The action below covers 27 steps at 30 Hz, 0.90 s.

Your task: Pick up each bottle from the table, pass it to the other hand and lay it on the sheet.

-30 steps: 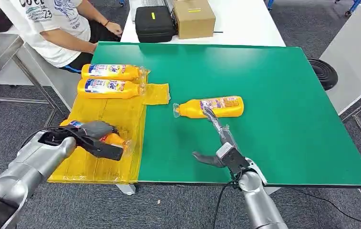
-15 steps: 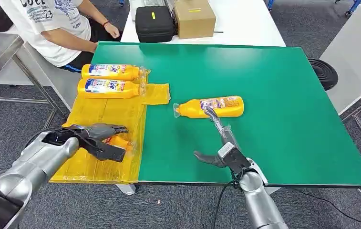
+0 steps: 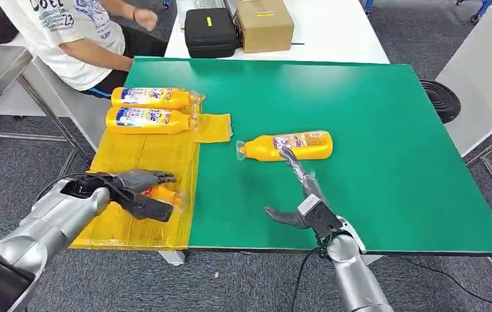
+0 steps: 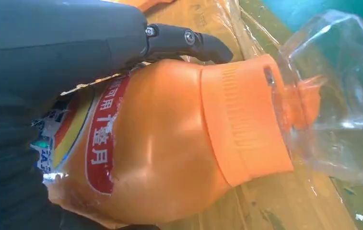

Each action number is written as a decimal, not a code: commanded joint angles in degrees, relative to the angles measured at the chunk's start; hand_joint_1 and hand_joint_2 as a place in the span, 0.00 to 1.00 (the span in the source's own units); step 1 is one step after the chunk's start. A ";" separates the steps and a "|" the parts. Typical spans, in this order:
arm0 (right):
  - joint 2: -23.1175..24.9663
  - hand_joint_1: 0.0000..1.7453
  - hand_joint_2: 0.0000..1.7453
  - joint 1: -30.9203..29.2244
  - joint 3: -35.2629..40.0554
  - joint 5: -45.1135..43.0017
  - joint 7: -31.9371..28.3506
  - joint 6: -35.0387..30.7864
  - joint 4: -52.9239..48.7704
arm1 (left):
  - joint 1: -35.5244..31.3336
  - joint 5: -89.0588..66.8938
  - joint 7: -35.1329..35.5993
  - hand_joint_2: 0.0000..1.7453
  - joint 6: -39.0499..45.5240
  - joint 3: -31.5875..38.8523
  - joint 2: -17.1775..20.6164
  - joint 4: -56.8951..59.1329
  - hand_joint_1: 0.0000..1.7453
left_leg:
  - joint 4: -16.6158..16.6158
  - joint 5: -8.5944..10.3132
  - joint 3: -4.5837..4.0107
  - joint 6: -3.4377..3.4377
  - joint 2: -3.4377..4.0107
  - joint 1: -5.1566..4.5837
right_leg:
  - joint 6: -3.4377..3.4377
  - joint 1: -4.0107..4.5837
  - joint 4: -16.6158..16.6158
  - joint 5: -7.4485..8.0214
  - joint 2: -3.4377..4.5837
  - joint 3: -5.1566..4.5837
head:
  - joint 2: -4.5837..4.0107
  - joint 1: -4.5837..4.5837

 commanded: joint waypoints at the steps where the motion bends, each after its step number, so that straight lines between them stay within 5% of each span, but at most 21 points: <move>1: -0.61 0.00 1.00 -0.74 -2.24 0.25 -0.11 -0.07 2.86 | -1.77 0.53 0.14 1.00 -0.16 -2.81 -2.25 4.50 0.00 | -0.02 -0.05 0.15 0.00 -0.03 0.01 | -0.09 0.03 -0.04 -0.07 -0.08 0.18 | 0.00 0.00; 14: 0.19 0.00 1.00 -3.04 -2.48 1.10 -0.11 0.16 5.48 | -0.73 5.31 -4.39 1.00 -5.51 -5.07 5.43 -6.96 0.00 | 0.02 -0.18 0.33 -0.03 0.25 0.04 | -0.20 0.09 0.01 -0.11 0.15 0.28 | 0.00 -0.02; 15: 0.22 0.00 1.00 -3.44 -2.52 1.13 -0.07 0.15 5.86 | -0.49 5.44 -4.46 0.00 -5.27 -5.09 5.65 -7.51 0.00 | -0.01 -0.09 0.17 -0.02 0.17 0.01 | -0.12 0.05 0.00 -0.04 0.10 0.14 | 0.00 0.00; 27: 0.08 0.00 1.00 -5.54 -1.32 0.91 -0.11 0.14 8.90 | 1.20 7.04 -3.98 0.00 -5.15 -5.67 8.13 -11.55 0.00 | 0.00 -0.08 0.11 -0.02 0.12 0.03 | -0.12 0.06 -0.01 -0.04 0.07 0.13 | 0.00 0.00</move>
